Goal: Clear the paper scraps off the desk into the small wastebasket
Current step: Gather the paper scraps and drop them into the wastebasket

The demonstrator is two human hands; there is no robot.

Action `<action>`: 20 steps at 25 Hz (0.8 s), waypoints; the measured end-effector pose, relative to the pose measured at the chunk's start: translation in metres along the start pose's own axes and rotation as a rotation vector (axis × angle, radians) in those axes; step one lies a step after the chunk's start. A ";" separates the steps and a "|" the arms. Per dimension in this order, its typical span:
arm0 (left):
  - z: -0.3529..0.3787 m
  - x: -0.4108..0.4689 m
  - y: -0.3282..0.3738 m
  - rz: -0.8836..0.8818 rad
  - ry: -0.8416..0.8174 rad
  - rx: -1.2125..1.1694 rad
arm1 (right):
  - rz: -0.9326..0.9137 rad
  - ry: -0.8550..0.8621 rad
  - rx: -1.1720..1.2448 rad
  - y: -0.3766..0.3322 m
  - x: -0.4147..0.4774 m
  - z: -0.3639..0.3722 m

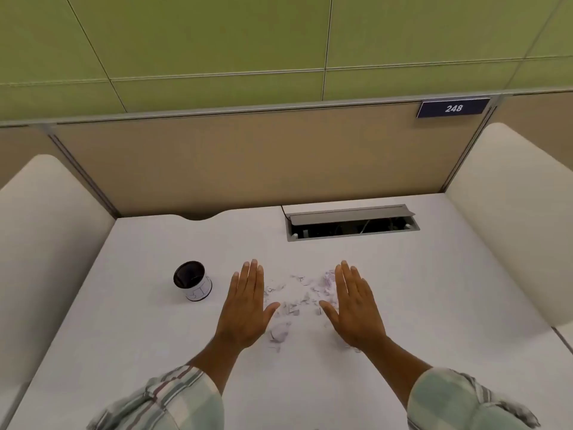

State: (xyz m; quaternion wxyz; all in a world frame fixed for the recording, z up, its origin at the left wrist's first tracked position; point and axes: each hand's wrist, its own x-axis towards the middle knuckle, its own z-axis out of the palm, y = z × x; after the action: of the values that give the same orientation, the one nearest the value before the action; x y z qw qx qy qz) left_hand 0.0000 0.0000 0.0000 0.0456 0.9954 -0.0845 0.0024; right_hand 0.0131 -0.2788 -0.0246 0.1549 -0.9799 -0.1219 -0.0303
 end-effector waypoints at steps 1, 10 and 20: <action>0.006 -0.001 -0.001 -0.010 -0.012 -0.011 | 0.024 -0.019 0.014 0.001 0.000 0.001; 0.046 0.001 -0.003 0.021 -0.361 -0.069 | 0.204 -0.311 0.030 0.027 0.022 0.013; 0.093 -0.018 0.019 -0.048 -0.445 -0.244 | 0.242 -0.543 0.007 0.041 0.098 0.031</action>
State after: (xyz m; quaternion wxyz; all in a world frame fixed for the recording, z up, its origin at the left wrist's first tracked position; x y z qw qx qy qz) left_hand -0.0210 -0.0239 -0.0916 0.1457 0.9603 -0.0686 -0.2280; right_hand 0.1185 -0.2846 -0.0568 0.1224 -0.9591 -0.0413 0.2520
